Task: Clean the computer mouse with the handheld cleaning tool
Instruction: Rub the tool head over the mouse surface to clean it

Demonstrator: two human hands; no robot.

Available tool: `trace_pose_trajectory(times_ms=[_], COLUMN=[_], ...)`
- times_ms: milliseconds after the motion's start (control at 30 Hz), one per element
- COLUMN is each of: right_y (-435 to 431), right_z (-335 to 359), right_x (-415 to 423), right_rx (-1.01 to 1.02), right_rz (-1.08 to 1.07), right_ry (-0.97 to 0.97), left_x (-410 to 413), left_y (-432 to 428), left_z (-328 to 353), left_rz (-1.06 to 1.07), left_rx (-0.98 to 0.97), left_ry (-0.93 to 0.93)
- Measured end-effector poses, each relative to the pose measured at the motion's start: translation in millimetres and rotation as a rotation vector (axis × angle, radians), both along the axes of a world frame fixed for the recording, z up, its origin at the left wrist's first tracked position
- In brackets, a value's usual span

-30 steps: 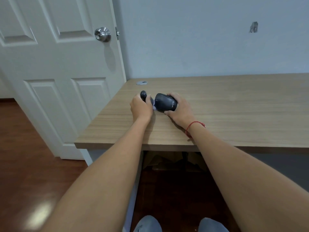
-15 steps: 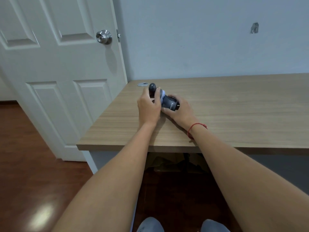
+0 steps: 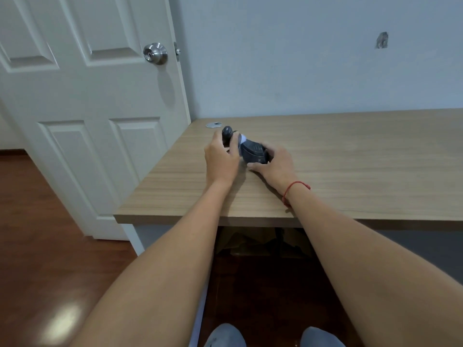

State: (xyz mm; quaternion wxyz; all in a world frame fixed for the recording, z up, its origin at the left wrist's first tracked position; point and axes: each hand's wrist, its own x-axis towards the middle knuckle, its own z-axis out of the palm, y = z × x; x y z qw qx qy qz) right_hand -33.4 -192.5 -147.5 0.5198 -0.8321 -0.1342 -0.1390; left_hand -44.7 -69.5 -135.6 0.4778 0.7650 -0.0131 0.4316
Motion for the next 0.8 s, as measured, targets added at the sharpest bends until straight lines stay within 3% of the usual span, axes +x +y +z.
trace_pose_trajectory(times_ms=[133, 300, 433, 600, 800], right_y=[0.8, 1.9, 0.1, 1.4, 1.7], right_z=[-2.9, -1.5, -0.1, -0.4, -5.2], right_x=[7.6, 3.4, 2.8, 0.6, 5.3], right_rx=[0.009, 0.028, 0.042, 0.049, 0.048], right_rz=[-0.068, -0.015, -0.048, -0.008, -0.1], right_ry=[0.001, 0.016, 0.033, 0.042, 0.071], left_x=[-10.8, -0.9, -10.7, -2.5, -12.7], left_y=[-11.8, -3.8, -16.5, -7.3, -18.9], left_z=[-2.7, -1.8, -3.3, -2.0, -4.0], left_rz=[-0.077, -0.01, -0.102, -0.02, -0.117], left_rx=[0.207, 0.132, 0.301, 0.142, 0.262], left_ry=[-0.038, -0.024, -0.059, -0.018, -0.085])
